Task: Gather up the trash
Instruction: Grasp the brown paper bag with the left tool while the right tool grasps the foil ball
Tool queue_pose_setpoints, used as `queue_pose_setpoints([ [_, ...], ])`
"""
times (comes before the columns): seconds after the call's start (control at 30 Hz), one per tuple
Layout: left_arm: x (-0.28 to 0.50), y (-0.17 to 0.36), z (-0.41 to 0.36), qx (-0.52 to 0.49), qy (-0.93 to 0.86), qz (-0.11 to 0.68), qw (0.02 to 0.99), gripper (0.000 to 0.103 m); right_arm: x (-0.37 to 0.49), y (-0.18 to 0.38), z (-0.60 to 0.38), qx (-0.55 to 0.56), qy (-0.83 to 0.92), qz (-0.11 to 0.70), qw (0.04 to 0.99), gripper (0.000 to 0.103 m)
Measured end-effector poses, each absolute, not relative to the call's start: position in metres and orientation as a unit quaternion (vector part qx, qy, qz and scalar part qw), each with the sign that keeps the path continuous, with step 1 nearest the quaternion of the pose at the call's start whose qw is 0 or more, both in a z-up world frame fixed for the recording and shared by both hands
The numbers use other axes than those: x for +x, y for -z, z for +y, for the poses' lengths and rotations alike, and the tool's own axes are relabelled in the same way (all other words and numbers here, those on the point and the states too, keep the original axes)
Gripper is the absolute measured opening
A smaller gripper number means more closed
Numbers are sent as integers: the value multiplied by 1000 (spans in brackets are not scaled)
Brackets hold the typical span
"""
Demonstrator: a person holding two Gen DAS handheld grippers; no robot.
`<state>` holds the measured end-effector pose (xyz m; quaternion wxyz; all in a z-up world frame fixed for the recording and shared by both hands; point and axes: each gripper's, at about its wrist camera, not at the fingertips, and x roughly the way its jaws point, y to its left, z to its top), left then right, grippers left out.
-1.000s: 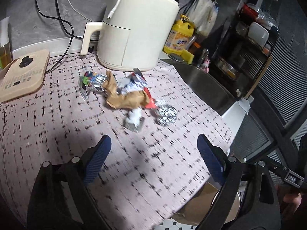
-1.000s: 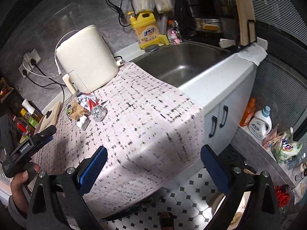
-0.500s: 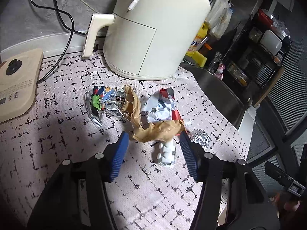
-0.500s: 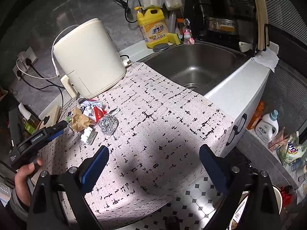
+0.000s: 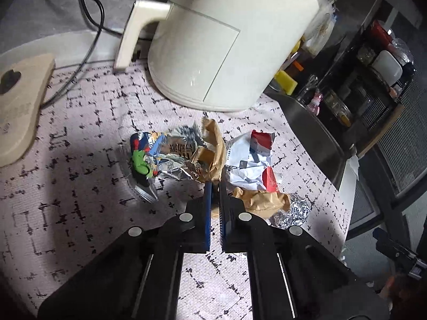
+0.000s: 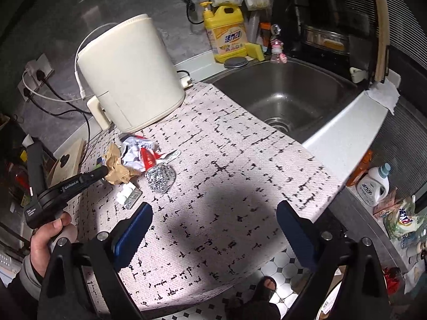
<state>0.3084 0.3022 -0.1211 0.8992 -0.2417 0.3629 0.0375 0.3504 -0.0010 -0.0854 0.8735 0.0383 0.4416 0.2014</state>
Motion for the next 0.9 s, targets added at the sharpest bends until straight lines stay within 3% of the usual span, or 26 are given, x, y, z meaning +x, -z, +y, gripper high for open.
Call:
queue_pose_setpoints([
  [0.4,240,98,332,-261,-105,325,903,5,384,109,85,-10,-299,459,837,73],
  [0.67,175,102,361,-282,-192,319,884,5,401,128,132,-36,-320,466,824,72],
  [0.7,165,102,365,-283,-203,317,882,5,404,131,137,-41,-316,464,826,69],
  [0.73,157,101,368,-284,-211,315,880,5,406,133,141,-48,-311,465,828,53],
  [0.77,150,100,369,-286,-218,313,879,5,409,137,147,-57,-304,472,826,30],
  [0.9,125,101,378,-297,-239,305,873,5,404,132,160,-68,-308,464,828,31],
])
